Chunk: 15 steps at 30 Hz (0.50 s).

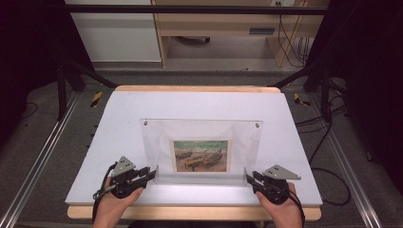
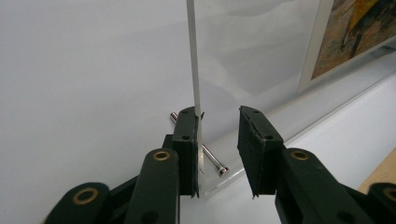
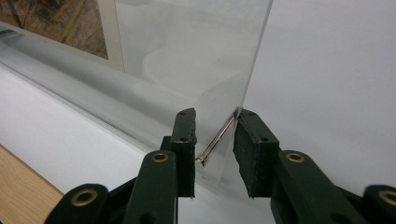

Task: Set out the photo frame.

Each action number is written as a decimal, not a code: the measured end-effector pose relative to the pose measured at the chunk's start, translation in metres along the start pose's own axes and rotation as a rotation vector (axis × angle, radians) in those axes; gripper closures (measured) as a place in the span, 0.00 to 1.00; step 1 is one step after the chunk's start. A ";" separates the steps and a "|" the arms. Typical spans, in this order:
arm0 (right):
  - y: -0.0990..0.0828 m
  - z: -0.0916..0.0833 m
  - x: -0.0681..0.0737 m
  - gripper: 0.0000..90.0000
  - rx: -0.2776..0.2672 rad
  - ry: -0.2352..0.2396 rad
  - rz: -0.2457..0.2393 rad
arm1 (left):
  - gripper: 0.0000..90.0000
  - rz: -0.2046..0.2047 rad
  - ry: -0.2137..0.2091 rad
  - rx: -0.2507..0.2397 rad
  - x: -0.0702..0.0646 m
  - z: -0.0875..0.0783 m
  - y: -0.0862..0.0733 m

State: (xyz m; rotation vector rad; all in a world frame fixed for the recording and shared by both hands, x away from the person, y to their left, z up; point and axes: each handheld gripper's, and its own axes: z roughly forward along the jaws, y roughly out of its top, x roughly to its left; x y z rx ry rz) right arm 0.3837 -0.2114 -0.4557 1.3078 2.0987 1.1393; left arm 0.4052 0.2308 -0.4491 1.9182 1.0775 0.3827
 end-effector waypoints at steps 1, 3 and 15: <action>0.000 0.000 0.000 0.77 0.000 0.000 0.000 | 0.75 0.001 0.000 0.003 0.000 0.000 0.000; -0.001 0.000 0.000 0.77 0.001 -0.001 0.000 | 0.75 0.000 0.000 0.004 0.000 0.000 -0.001; -0.003 0.000 0.002 0.77 0.012 0.004 -0.007 | 0.74 0.002 -0.005 0.019 -0.001 0.000 -0.002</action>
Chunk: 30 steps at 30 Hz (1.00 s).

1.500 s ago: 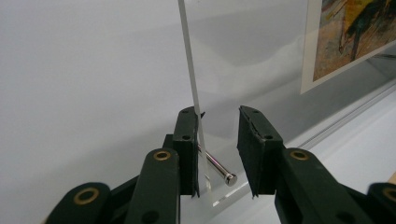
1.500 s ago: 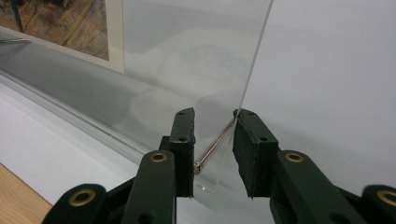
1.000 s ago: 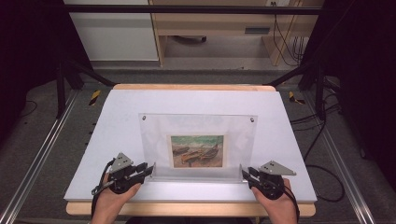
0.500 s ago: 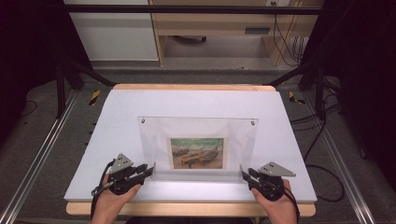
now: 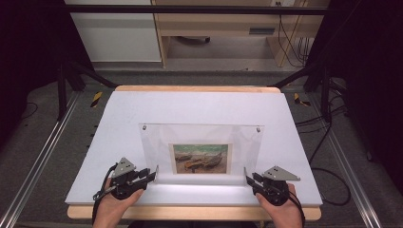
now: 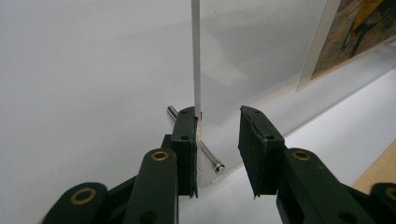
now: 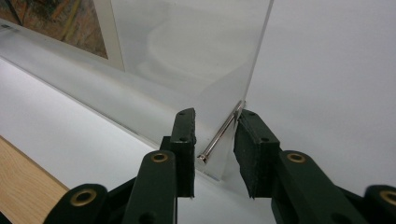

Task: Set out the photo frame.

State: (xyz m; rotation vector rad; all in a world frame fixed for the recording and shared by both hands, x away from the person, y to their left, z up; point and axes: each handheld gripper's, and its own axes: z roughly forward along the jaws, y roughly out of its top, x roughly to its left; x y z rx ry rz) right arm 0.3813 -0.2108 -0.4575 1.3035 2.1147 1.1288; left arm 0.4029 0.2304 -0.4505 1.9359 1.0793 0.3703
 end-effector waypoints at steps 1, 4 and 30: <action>0.000 0.000 0.000 0.77 0.005 0.000 -0.002 | 0.74 0.002 0.001 0.001 0.000 0.000 0.000; -0.001 0.000 0.000 0.77 0.006 -0.001 -0.008 | 0.73 0.012 0.003 0.005 -0.002 0.000 0.000; -0.001 0.000 0.001 0.75 0.010 0.003 -0.008 | 0.73 0.018 0.007 0.002 -0.002 0.000 -0.001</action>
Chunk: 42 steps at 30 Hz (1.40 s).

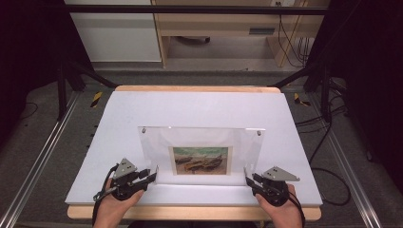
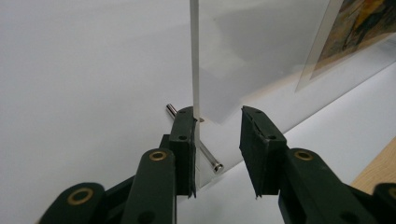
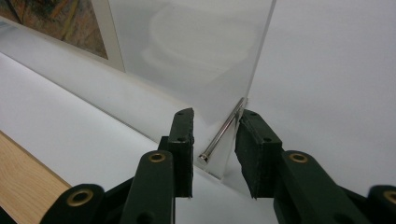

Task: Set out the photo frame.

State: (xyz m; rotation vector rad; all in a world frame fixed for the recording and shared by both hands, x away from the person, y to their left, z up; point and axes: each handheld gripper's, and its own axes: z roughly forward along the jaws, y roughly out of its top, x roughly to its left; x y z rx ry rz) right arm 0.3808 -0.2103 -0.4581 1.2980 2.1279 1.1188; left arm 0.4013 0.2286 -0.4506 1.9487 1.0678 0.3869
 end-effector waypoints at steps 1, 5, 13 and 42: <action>0.000 0.000 0.000 0.75 0.000 0.000 -0.003 | 0.73 0.000 0.000 0.000 0.000 0.000 0.000; 0.000 0.000 0.000 0.75 0.000 0.001 0.001 | 0.73 0.001 0.000 0.000 0.000 0.000 0.000; 0.002 0.001 0.003 0.57 -0.025 0.002 -0.014 | 0.60 0.007 0.014 -0.017 -0.002 0.003 0.000; 0.011 -0.005 0.006 0.07 -0.174 -0.060 -0.107 | 0.05 0.018 0.005 -0.186 -0.001 -0.005 0.010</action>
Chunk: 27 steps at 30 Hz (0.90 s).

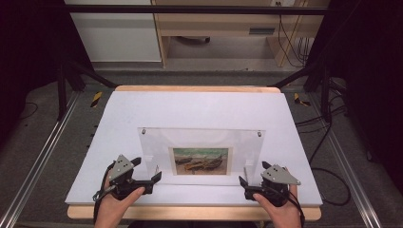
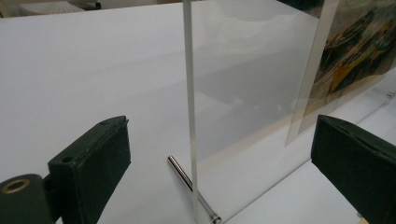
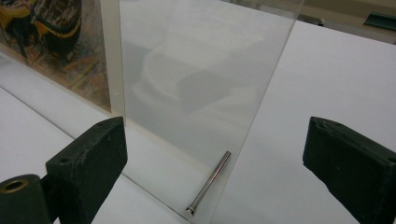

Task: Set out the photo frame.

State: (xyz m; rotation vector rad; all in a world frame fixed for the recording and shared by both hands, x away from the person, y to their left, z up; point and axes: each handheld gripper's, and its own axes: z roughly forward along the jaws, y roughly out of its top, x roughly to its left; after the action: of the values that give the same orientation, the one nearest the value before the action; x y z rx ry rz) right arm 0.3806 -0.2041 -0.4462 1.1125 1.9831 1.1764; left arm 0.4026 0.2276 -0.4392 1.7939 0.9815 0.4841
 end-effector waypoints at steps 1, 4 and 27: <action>0.000 0.000 0.000 0.07 -0.001 -0.001 0.001 | 0.05 -0.001 0.001 -0.002 0.001 0.000 0.000; 0.000 -0.001 -0.001 0.07 -0.005 -0.002 0.003 | 0.05 0.000 0.006 -0.002 0.002 -0.001 0.000; -0.017 -0.034 -0.033 0.09 0.008 -0.078 0.067 | 0.04 0.051 0.074 0.005 0.031 -0.032 -0.005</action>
State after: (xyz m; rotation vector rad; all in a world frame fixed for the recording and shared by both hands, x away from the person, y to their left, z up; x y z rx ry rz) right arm 0.3634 -0.2520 -0.4442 1.2188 1.9057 1.1423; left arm 0.3969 0.2711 -0.4331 1.8206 0.9901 0.5833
